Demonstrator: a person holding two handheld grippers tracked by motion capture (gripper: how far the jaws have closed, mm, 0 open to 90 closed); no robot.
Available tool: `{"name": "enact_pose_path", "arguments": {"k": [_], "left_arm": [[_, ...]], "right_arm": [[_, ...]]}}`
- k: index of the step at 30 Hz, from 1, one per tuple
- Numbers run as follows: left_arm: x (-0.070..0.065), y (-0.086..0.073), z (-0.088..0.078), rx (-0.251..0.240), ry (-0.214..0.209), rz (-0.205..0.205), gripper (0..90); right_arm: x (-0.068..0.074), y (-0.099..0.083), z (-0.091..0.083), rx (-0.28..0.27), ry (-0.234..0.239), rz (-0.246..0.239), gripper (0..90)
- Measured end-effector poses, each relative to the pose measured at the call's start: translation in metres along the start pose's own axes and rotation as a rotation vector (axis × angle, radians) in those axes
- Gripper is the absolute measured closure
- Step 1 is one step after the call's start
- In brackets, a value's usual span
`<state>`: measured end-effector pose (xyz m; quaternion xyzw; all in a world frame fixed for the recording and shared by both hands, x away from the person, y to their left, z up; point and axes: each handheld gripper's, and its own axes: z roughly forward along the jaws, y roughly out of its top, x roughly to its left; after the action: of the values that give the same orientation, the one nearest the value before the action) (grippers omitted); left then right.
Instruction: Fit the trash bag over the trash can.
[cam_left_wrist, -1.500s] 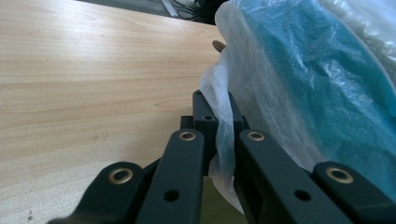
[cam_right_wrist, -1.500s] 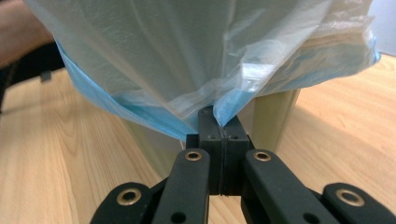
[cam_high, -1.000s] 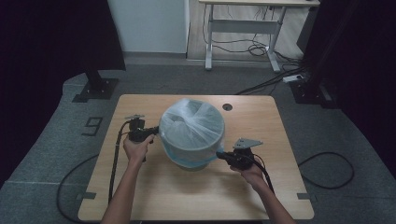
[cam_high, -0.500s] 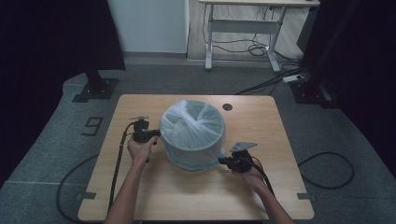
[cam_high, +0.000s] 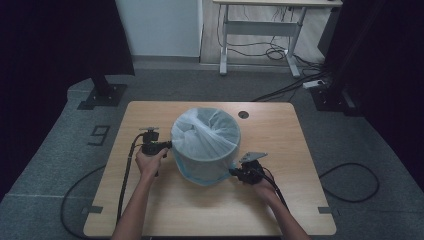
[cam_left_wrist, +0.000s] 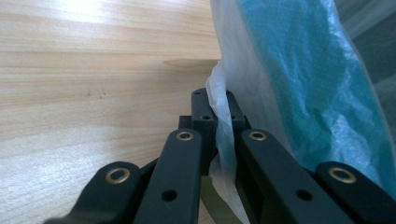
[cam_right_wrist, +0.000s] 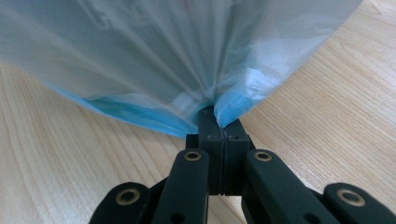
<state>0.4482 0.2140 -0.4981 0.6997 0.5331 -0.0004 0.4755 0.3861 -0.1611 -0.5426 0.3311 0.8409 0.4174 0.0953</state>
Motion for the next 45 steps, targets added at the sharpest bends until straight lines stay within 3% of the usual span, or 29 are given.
{"name": "enact_pose_path", "arguments": {"k": [7,9,11,13,16,20,22,27,33,38,45], "left_arm": [[-0.001,-0.002,-0.001,0.016,0.004,0.005,88.0],[-0.001,-0.001,-0.002,0.024,-0.011,0.016,86.5],[-0.002,-0.001,-0.006,0.014,-0.018,0.042,78.3],[-0.003,-0.001,-0.013,-0.032,-0.018,0.064,68.9],[-0.004,-0.001,-0.024,-0.071,0.024,0.1,49.8],[-0.001,-0.001,-0.039,-0.124,0.021,0.096,33.5],[-0.001,0.0,-0.045,-0.132,0.022,0.103,28.5],[-0.002,0.0,-0.058,-0.149,0.016,0.126,26.3],[-0.01,0.004,-0.074,-0.186,0.015,0.155,27.9],[-0.024,0.011,-0.088,-0.205,0.008,0.197,29.0],[-0.049,0.021,-0.104,-0.208,-0.03,0.271,30.0]], "right_arm": [[-0.002,-0.002,0.003,0.002,-0.007,0.016,88.2],[-0.004,-0.002,0.003,-0.002,-0.002,0.02,88.0],[-0.004,-0.001,0.002,-0.013,-0.015,0.011,79.8],[-0.004,-0.001,0.0,-0.025,-0.015,0.017,70.1],[-0.003,-0.001,-0.008,-0.064,-0.021,0.017,53.1],[-0.002,-0.002,-0.018,-0.101,-0.042,0.015,39.9],[-0.002,-0.003,-0.023,-0.117,-0.084,0.012,34.7],[-0.003,-0.008,-0.039,-0.194,-0.093,0.051,29.4],[-0.009,-0.02,-0.055,-0.202,-0.08,0.098,27.3],[-0.016,-0.031,-0.069,-0.225,-0.094,0.133,27.1],[-0.019,-0.039,-0.082,-0.261,-0.1,0.131,27.2]]}}
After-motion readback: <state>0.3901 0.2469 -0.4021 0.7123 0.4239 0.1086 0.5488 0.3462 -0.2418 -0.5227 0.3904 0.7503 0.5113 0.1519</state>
